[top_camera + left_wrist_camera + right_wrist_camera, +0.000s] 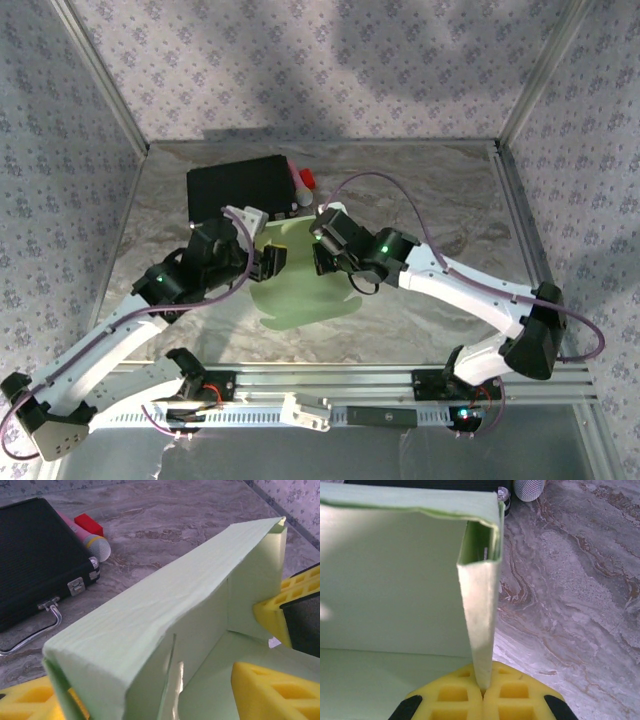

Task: Fold the paper box

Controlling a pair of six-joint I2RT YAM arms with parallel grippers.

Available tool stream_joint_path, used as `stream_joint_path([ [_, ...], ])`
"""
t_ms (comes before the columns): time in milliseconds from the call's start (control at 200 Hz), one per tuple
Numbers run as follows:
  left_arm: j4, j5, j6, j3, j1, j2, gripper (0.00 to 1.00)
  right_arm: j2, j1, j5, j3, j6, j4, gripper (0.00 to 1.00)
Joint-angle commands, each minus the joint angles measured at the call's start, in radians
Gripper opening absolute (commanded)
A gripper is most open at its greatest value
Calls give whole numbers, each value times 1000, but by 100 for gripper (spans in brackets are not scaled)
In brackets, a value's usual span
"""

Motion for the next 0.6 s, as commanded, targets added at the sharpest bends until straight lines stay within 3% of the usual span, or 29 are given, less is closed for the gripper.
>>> stream_joint_path([
  [0, -6, 42, 7, 47, 21, -31, 69, 28, -4, 39, 32, 30, -79, 0],
  [240, -12, 154, 21, 63, 39, 18, 75, 35, -6, 37, 36, 55, -74, 0],
  [450, 9, 37, -8, 50, 38, -56, 76, 47, -18, 39, 46, 76, -102, 0],
  [595, -44, 66, 2, 87, 48, -34, 78, 48, -25, 32, 48, 81, -99, 0],
])
